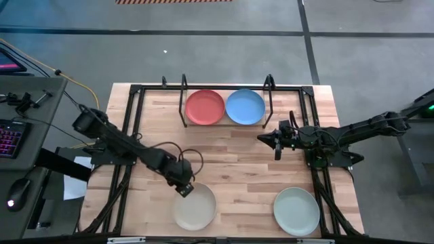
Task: Place and stack plates onto a shelf
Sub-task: Stack the gray plate on top of the blue plate
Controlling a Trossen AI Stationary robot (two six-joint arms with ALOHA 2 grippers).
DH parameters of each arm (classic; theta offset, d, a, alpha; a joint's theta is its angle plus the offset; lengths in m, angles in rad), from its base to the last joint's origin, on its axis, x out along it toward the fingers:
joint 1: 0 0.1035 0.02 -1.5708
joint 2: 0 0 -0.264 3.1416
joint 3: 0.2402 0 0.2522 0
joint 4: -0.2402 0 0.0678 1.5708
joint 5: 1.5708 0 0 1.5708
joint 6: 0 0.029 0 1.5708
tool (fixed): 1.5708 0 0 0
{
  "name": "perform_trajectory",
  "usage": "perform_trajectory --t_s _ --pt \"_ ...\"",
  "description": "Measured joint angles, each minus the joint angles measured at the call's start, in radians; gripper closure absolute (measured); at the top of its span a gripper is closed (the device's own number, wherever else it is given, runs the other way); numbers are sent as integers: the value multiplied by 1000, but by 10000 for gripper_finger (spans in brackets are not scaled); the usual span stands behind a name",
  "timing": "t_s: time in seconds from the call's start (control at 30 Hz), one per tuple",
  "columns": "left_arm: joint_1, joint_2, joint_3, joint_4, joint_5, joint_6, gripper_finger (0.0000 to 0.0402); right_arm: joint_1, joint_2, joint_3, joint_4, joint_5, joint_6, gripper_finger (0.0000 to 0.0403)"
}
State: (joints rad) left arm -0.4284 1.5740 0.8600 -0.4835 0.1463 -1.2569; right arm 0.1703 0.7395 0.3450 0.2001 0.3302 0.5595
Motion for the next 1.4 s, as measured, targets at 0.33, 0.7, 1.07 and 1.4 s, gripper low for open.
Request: perform_trajectory --t_s 0.33,0.7,1.07,1.4 --pt "-4 65 0 32 -1 -33 259 0 1 0 -21 0 1 403" --pt "33 58 0 42 6 -9 390 0 1 0 -39 0 -2 403" --pt "304 -97 140 5 -38 230 399 0 -2 0 122 0 -21 403" --pt "616 -66 398 20 -300 461 400 0 0 0 194 1 -87 403"
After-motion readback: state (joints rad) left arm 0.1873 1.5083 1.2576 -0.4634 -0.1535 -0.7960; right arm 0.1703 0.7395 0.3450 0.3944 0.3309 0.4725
